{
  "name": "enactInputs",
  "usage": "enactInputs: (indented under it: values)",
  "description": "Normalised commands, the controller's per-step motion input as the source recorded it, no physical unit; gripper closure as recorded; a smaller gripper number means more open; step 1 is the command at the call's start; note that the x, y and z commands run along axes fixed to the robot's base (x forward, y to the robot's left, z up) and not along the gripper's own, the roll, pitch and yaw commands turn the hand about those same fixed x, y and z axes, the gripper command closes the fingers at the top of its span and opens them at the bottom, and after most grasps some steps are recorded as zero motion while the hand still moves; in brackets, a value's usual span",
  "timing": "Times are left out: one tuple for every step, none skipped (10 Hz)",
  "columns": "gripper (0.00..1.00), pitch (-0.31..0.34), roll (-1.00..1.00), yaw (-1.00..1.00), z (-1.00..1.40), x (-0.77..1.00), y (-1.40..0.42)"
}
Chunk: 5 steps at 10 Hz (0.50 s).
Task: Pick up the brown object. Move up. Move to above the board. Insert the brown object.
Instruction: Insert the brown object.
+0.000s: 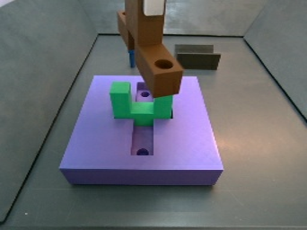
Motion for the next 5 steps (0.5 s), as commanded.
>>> enactInputs:
  values:
    - [1.00, 0.107, 0.00, -0.71, -0.21, 0.20, -0.07]
    - [1.00, 0.084, 0.00, -0.67, -0.21, 0.24, -0.07]
    - [1.00, 0.060, 0.00, -0.66, -0.22, 0.23, -0.11]
    - [1.00, 0.050, 0.00, -0.63, -0.21, 0.19, -0.04]
    - [1.00, 0.000, 0.04, -0.41, -0.19, 0.00, 0.00]
